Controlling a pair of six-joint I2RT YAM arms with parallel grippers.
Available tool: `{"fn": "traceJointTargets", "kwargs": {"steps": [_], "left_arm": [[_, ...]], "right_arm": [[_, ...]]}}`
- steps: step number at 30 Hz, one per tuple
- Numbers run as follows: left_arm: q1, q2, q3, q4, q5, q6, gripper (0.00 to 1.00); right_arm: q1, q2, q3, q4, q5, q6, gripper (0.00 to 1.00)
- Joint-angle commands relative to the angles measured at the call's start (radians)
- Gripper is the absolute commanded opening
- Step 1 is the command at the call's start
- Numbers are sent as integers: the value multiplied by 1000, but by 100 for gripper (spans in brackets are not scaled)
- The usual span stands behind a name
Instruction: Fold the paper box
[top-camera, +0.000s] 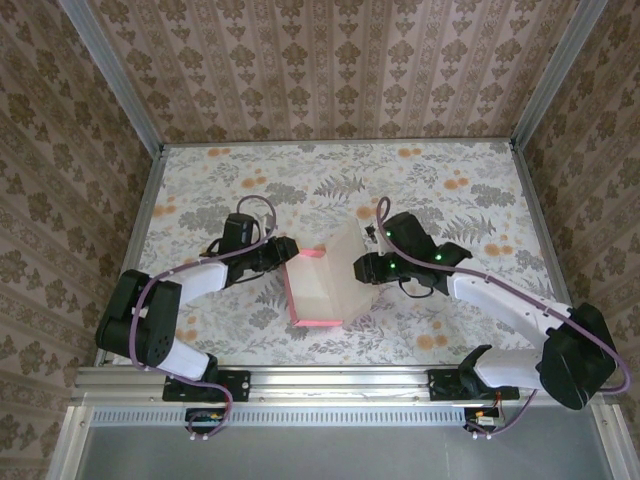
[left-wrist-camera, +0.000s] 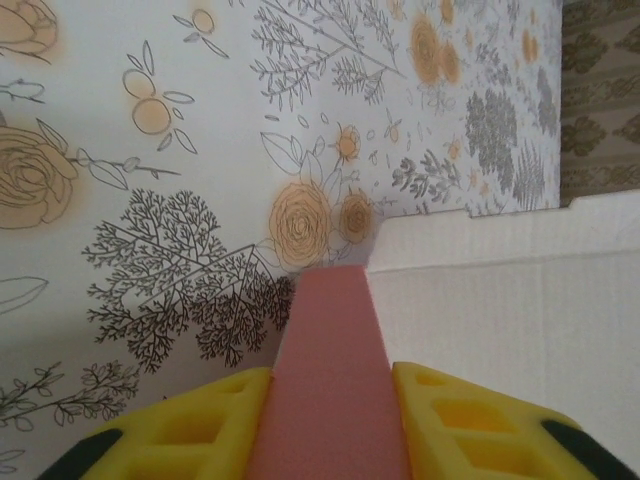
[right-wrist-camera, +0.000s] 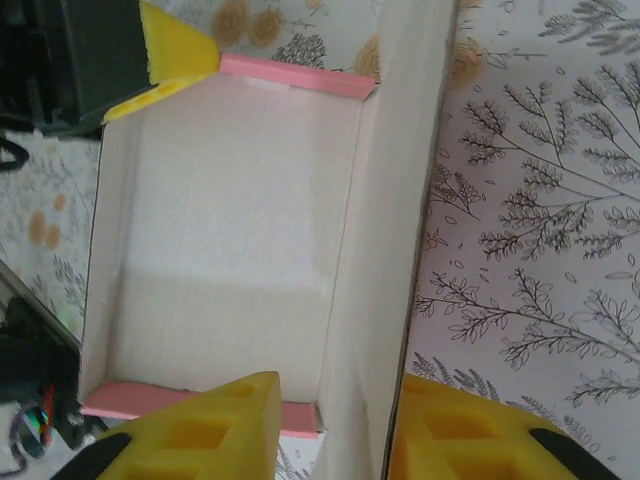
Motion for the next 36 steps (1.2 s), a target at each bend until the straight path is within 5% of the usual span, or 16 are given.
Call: {"fn": "traceJointTargets", "kwargs": {"steps": [1, 5, 10, 18, 25, 36], "left_arm": [[22, -22, -19, 95, 43, 18, 45], [57, -79, -29, 95, 97, 99, 65], [68, -199, 27, -95, 125, 341, 71], [47, -293, 57, -194, 168, 612, 66], [-45, -241, 11, -57, 141, 790, 60], [-69, -61, 183, -161, 244, 953, 58]], "right_arm": [[-4, 32, 55, -84, -23, -98, 20], [-4, 46, 85, -131, -14, -146, 12], [-2, 48, 153, -280, -1, -266, 9], [-2, 54, 245, -430, -26, -417, 7], [-1, 84, 285, -490, -48, -478, 5], [16, 92, 295, -491, -16, -493, 5]]}}
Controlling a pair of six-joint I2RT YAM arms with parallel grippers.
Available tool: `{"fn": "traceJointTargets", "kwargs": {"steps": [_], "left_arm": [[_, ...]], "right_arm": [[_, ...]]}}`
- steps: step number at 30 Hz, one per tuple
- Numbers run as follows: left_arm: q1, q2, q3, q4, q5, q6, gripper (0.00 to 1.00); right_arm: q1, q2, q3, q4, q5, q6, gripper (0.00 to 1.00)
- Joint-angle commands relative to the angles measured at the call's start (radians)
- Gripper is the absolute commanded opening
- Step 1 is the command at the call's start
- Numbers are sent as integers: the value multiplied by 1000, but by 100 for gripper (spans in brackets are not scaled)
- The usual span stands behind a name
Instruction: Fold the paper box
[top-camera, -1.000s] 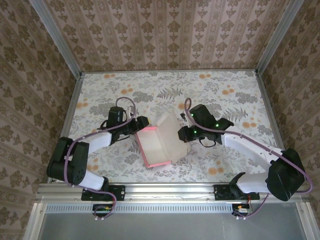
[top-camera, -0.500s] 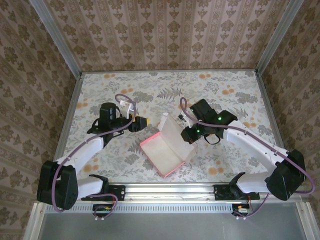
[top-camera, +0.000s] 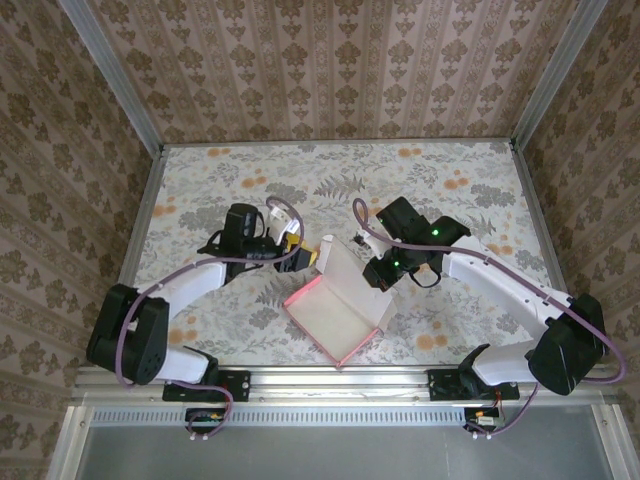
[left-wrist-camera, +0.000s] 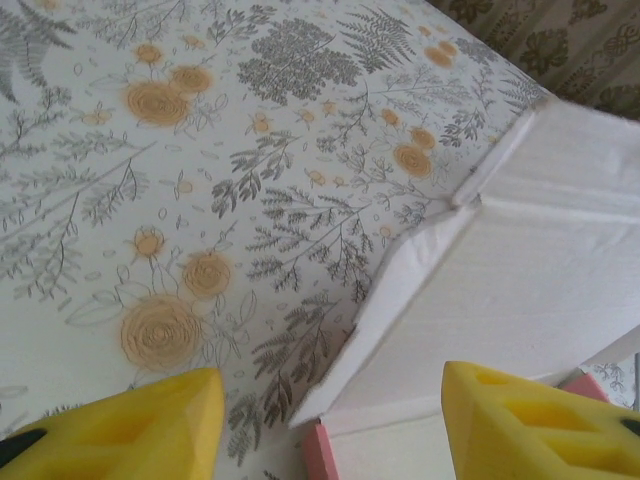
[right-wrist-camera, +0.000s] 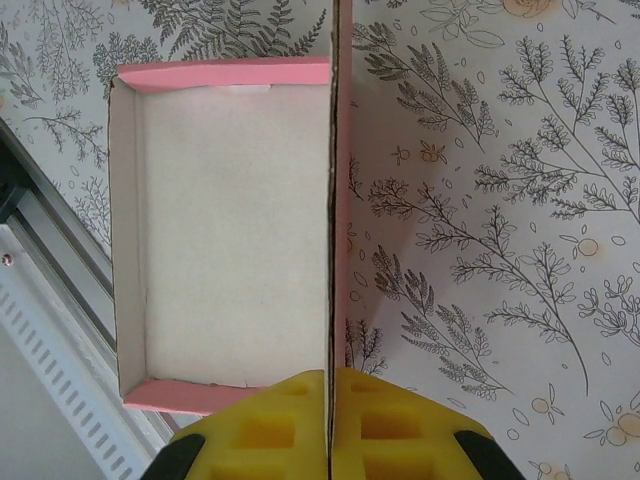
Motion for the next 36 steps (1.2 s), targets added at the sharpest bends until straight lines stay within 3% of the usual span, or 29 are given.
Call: {"fn": "traceJointTargets", "kwargs": {"steps": [1, 6, 9, 13, 29, 36], "left_arm": [[-30, 34, 86, -53, 74, 112, 56], [-47, 85, 171, -170, 134, 185, 53], [-54, 96, 203, -226, 147, 229, 44], [-59, 111, 239, -302, 152, 273, 39], [-94, 163, 319, -365, 51, 327, 41], [-113, 206, 373, -450, 38, 383, 33]], "right_arm": [[10, 8, 29, -28, 18, -25, 5], [15, 3, 33, -23, 44, -29, 4], [17, -4, 38, -21, 72, -31, 4], [20, -20, 39, -19, 105, -36, 3], [42, -42, 33, -14, 109, -42, 3], [56, -38, 32, -21, 145, -44, 3]]}}
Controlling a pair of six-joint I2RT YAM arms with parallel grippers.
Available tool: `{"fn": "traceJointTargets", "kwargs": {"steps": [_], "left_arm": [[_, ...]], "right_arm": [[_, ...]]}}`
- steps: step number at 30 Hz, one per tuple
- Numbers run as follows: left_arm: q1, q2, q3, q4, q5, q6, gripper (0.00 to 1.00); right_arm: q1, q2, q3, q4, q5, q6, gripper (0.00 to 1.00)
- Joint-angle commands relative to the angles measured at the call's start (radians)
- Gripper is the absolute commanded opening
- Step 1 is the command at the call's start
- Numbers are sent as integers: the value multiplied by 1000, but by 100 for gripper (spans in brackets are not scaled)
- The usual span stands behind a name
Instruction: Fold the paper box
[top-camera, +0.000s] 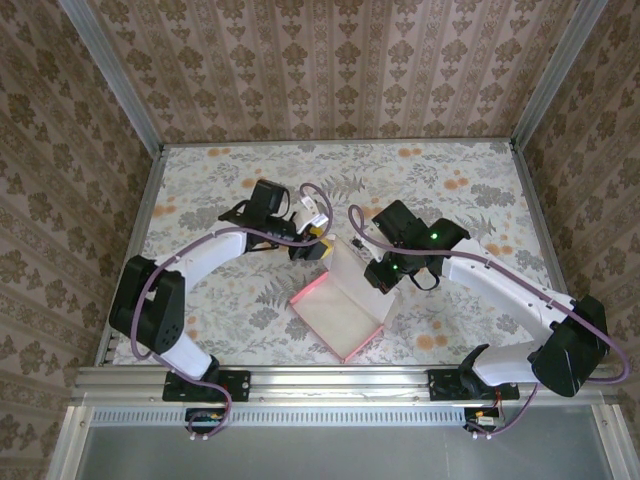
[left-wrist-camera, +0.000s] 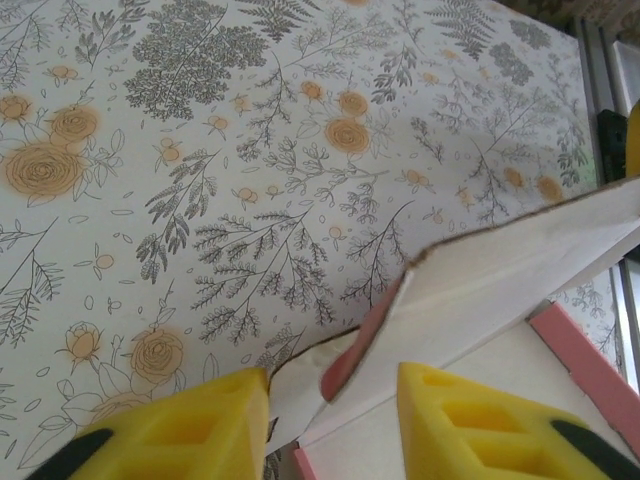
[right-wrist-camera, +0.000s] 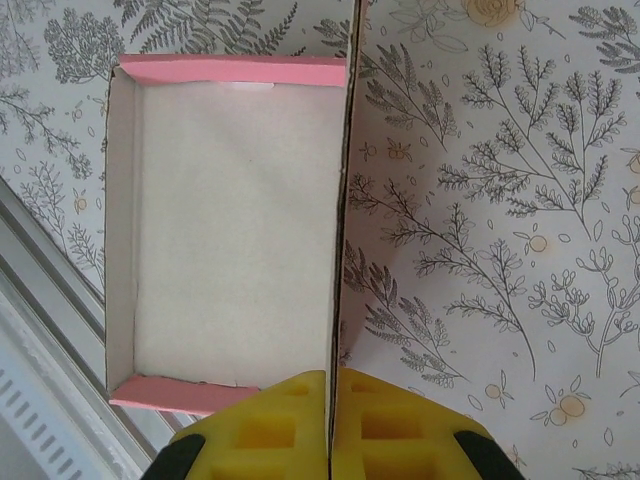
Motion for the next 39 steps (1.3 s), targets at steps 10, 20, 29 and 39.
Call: {"fn": "traceJointTargets", "kwargs": {"steps": [10, 20, 29, 39], "left_arm": [[-25, 35, 67, -141, -50, 112, 38], [-25, 76, 124, -185, -55, 153, 50], [-27, 79, 131, -218, -60, 165, 31], [-43, 86, 144, -236, -73, 164, 17]], "right_arm": [[12, -20, 19, 6, 48, -26, 3], [21, -19, 18, 4, 48, -29, 3], [24, -14, 17, 2, 71, -27, 2], [26, -20, 16, 5, 87, -24, 2]]}}
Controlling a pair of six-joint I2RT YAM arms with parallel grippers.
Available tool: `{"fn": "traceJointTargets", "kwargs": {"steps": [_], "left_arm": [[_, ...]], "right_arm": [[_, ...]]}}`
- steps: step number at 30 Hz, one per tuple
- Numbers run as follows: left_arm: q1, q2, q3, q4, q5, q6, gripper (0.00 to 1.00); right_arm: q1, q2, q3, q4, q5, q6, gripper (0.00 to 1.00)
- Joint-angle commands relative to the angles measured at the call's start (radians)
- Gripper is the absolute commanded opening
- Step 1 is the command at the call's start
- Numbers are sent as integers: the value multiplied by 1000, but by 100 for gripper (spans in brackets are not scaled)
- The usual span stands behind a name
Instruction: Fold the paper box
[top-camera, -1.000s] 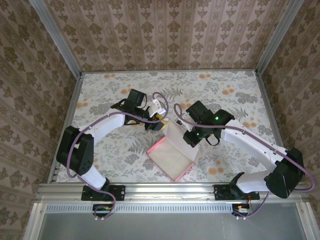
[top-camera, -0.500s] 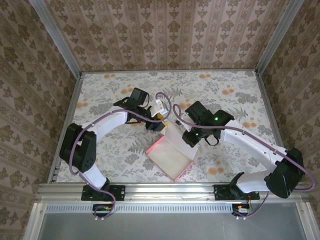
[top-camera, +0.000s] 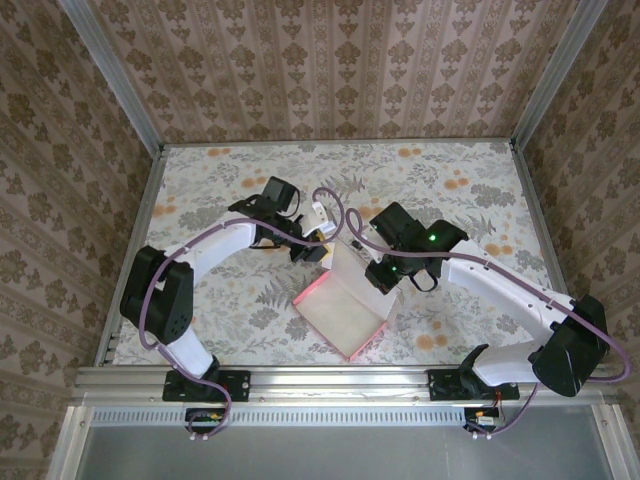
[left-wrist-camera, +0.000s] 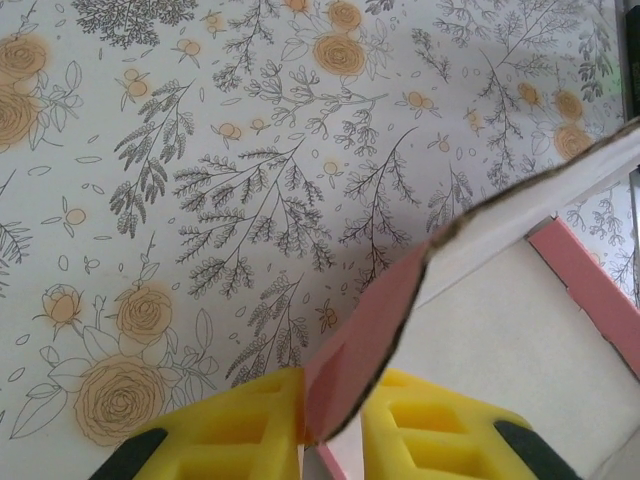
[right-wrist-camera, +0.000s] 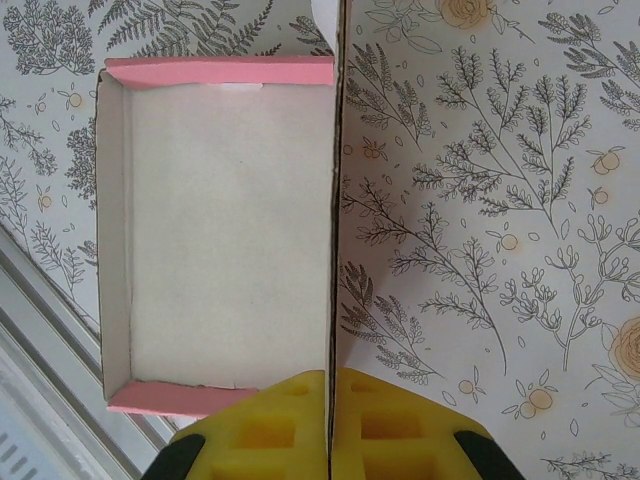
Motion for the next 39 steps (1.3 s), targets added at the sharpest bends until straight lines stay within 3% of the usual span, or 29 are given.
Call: {"fn": "traceJointTargets", "kwargs": {"steps": [1, 9, 15, 21, 25, 30, 39], "left_arm": [[-10, 17, 34, -15, 6, 16, 16], [-19, 10, 38, -2, 4, -16, 9], [-20, -37, -17, 65, -66, -52, 1], [-20, -129, -130, 176, -144, -108, 0], [-20, -149, -162, 185, -166, -139, 0], [-20, -157, -200, 215, -158, -163, 1], [-20, -155, -196, 195, -177, -184, 1]], "right_arm": [[6, -19, 16, 3, 26, -16, 2], [9, -22, 7, 15, 35, 4, 5], [-1, -83, -35, 78, 44, 100, 37], [-34, -193, -142, 109, 55, 227, 54], [-36, -294, -233, 112, 80, 319, 61], [-59, -378, -333, 152, 91, 392, 60], [-61, -383, -355, 121, 141, 453, 42]]}}
